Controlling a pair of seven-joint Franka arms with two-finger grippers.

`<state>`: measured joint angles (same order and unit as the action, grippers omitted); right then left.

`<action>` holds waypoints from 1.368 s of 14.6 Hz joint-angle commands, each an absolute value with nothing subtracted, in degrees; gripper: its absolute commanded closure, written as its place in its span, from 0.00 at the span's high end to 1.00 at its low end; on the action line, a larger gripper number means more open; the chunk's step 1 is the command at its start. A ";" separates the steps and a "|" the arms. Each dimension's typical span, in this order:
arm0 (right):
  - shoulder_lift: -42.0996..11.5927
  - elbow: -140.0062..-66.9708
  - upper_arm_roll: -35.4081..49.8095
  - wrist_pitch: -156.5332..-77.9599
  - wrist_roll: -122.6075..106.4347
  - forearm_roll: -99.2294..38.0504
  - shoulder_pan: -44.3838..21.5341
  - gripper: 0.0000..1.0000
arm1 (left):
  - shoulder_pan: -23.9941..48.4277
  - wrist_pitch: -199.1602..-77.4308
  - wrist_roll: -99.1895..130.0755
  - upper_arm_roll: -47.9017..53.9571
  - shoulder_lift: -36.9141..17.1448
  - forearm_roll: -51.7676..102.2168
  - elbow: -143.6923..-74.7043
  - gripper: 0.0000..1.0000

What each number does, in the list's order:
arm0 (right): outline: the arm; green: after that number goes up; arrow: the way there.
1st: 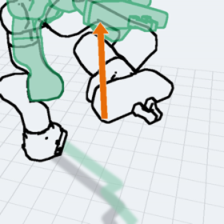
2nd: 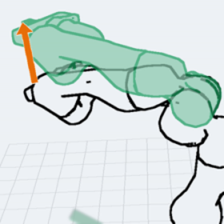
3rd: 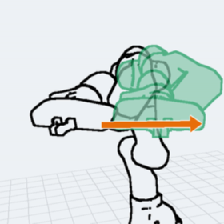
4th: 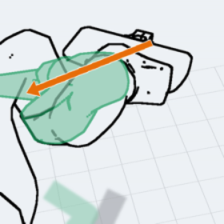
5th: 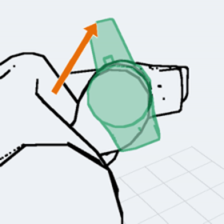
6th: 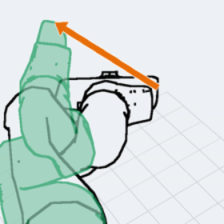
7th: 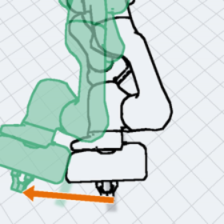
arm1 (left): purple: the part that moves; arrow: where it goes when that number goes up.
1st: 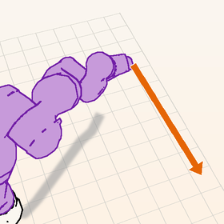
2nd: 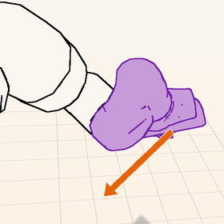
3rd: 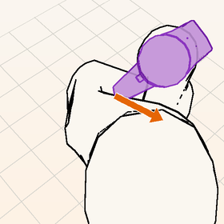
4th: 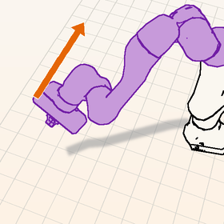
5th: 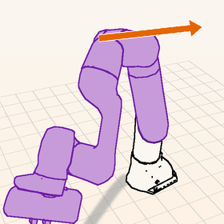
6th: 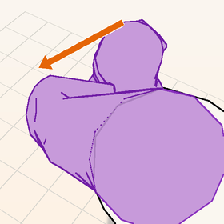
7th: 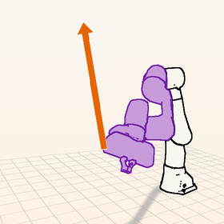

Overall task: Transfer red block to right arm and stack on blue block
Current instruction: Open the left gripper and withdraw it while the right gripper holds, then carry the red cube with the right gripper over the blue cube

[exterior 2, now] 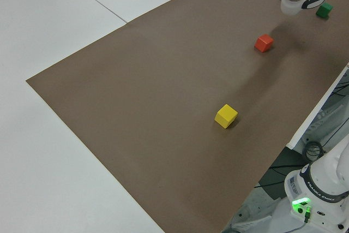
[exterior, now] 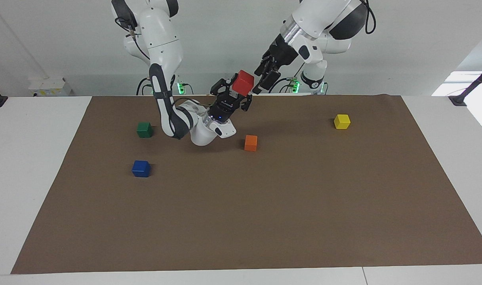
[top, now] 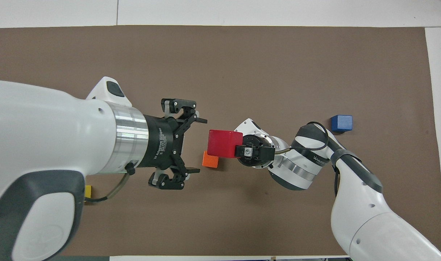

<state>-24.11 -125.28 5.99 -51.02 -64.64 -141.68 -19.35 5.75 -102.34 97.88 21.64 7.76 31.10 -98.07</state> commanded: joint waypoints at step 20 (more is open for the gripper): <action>6.49 -122.79 5.71 -110.88 -29.28 -116.15 -11.34 0.00 | -18.98 -88.15 12.05 21.01 -10.74 -11.08 -85.22 1.00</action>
